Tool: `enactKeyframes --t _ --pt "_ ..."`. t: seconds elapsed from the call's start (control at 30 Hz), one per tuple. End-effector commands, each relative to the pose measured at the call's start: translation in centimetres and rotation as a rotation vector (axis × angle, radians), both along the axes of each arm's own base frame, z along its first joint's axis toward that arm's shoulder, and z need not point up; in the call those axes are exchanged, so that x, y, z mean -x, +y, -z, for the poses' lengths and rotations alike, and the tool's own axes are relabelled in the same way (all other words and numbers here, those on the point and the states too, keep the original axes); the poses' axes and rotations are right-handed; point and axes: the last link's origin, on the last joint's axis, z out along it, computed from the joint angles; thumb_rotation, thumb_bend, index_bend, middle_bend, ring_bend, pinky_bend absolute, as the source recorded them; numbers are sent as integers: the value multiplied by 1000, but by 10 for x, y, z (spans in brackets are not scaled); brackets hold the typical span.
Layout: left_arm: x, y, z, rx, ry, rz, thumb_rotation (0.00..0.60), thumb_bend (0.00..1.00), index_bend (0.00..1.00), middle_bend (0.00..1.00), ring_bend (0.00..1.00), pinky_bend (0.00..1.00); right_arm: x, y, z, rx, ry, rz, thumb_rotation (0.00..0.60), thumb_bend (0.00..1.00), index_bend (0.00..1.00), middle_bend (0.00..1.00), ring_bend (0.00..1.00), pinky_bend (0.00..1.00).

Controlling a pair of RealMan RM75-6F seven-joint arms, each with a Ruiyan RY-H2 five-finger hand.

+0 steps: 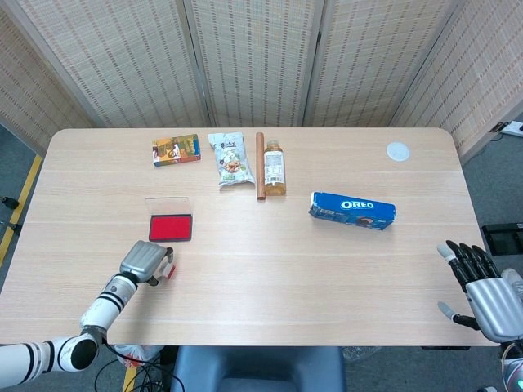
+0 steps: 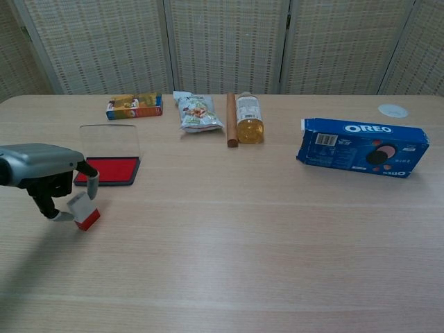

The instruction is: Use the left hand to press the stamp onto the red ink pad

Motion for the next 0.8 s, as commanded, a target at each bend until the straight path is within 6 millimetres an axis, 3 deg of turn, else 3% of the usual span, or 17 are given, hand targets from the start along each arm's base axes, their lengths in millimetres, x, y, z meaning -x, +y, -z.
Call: enactKeyframes --t 0.03,0.33,0.47,0.8 --pt "0 1 2 3 -2 2 600 313 495 1000 915 917 0 -1 0 0 1 0 600 207 0 0 0 0" --pt "0 5 4 7 -12 10 600 314 693 1000 915 917 1 -3 1 1 7 7 600 207 0 0 0 0" --pt "-5 4 2 9 -20 21 600 324 730 1000 915 917 1 -4 2 -5 9 7 600 207 0 0 0 0" --pt "-21 16 -27 -47 -68 30 600 495 889 1000 919 916 2 -5 3 -6 9 15 600 207 0 0 0 0"
